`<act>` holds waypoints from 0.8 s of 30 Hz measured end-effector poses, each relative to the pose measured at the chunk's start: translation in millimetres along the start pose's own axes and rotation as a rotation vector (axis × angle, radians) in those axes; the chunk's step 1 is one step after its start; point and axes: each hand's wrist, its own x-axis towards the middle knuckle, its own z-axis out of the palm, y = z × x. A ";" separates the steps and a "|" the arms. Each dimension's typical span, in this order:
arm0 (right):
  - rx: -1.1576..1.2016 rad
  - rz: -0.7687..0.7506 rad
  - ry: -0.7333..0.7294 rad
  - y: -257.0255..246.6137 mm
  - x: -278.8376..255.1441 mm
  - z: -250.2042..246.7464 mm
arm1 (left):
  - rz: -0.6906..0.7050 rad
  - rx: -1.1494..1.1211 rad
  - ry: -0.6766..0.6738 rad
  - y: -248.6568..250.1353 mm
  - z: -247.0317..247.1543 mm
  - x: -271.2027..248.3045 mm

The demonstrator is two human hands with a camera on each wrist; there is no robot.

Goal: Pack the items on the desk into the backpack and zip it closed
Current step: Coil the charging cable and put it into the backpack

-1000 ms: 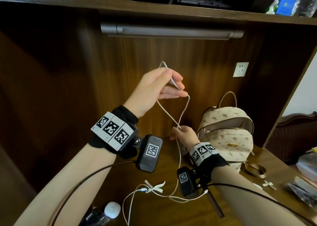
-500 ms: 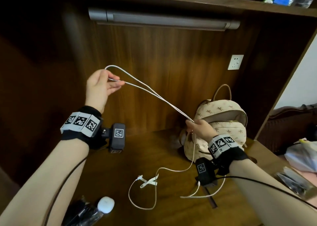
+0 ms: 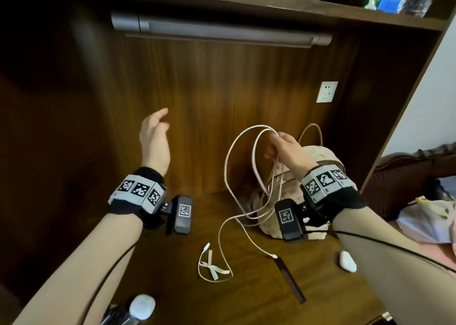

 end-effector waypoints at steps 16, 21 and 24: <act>-0.173 0.013 -0.341 -40.1 -0.2 -3.9 | -0.006 -0.037 -0.581 26.1 56.3 -16.4; -0.439 -0.059 -0.301 -25.4 4.7 -11.2 | 0.224 0.128 -0.479 42.9 41.4 -4.7; -0.459 -0.028 -0.183 -13.0 12.2 -12.6 | 0.279 0.102 -0.347 48.0 30.6 1.6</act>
